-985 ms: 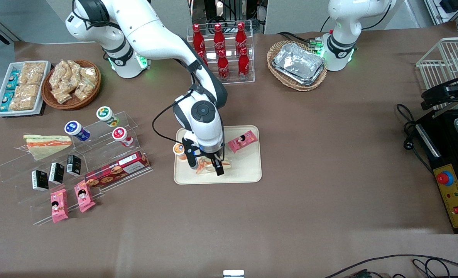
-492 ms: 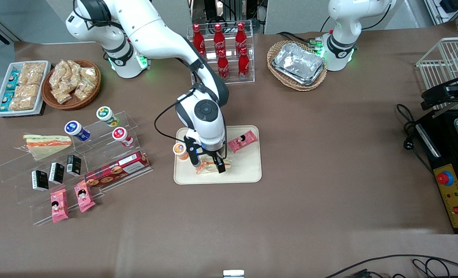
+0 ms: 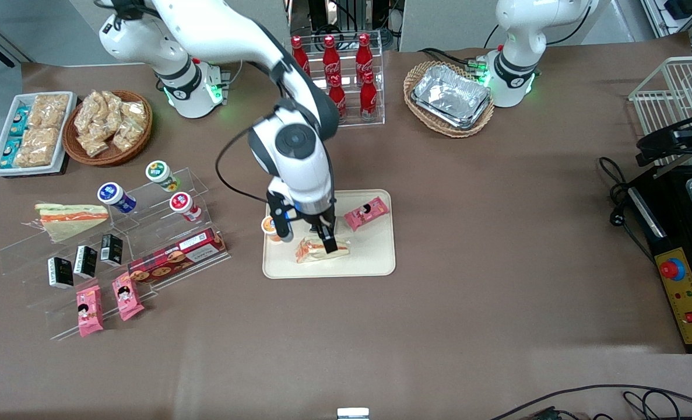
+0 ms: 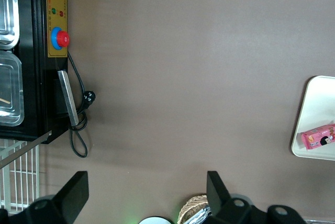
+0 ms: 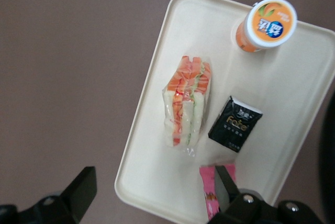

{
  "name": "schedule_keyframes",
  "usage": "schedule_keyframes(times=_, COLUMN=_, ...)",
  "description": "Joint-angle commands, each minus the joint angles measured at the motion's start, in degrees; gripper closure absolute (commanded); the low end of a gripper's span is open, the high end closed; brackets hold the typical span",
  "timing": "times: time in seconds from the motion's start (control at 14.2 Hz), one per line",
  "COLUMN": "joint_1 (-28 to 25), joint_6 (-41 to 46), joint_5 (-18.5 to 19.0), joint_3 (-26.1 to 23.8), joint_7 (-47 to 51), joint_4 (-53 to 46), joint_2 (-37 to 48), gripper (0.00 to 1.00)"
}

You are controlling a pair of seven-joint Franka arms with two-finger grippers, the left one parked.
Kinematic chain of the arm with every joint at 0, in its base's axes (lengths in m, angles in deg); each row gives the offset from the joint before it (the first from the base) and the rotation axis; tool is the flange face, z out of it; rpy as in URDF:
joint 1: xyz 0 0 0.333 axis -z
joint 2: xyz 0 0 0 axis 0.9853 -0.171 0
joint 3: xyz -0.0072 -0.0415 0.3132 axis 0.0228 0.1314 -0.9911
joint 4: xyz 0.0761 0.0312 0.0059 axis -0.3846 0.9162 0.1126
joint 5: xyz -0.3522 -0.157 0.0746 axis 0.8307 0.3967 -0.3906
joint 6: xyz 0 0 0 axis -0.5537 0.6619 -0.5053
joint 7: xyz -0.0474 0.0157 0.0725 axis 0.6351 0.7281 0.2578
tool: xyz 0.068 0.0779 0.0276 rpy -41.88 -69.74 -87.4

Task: Place sandwich on tray

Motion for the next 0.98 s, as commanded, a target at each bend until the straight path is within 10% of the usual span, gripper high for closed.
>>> schedule_keyframes(times=0.0, joint_1=0.47, joint_6=6.45, joint_5=-0.66, joint_3=-0.01, joint_7=-6.75, joint_4=1.13, joint_2=7.35, gripper=0.0)
schedule_keyframes(times=0.56, joint_1=11.09, joint_6=27.02, joint_5=0.13, joint_3=0.6, joint_7=-52.97, joint_4=1.22, joint_2=19.31, gripper=0.0)
schedule_keyframes(times=0.91, joint_1=13.74, joint_6=27.74, joint_5=0.22, joint_3=0.69, joint_7=-58.55, joint_4=1.57, joint_2=19.67, gripper=0.0)
